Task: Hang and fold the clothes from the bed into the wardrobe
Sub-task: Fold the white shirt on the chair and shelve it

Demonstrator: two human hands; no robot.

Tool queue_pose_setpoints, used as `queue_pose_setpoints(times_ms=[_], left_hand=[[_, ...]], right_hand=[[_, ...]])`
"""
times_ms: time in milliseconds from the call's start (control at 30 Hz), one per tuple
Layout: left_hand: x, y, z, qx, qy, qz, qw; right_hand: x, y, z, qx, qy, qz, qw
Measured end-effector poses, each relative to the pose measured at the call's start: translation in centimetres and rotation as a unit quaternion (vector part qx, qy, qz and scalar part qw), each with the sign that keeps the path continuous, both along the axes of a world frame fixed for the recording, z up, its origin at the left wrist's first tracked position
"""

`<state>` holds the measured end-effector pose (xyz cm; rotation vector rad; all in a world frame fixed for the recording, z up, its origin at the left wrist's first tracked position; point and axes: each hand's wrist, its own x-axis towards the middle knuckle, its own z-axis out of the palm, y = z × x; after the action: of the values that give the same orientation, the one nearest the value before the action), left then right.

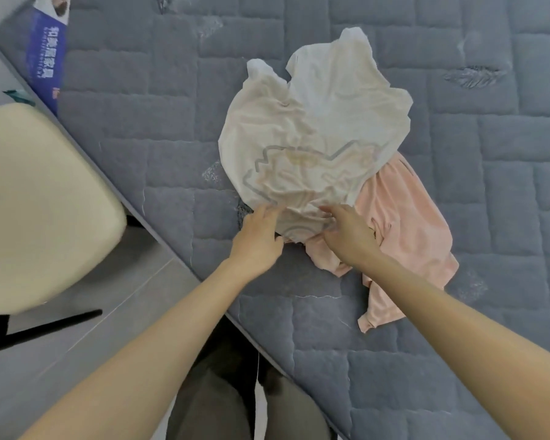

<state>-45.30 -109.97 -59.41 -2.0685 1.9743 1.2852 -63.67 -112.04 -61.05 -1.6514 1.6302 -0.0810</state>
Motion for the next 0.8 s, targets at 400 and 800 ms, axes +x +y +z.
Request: queue_pose_setpoints(times_ms=[400, 800], left_hand=[[0.1, -3.6, -3.8, -0.164, 0.036, 0.053, 0.984], [7.9, 4.0, -2.0, 0.148, -0.040, 0.014, 0.988]], right_hand=[[0.7, -2.1, -1.6, -0.146, -0.079, -0.038, 0.985], [6.7, 2.8, 2.5, 0.259, -0.053, 0.117, 0.957]])
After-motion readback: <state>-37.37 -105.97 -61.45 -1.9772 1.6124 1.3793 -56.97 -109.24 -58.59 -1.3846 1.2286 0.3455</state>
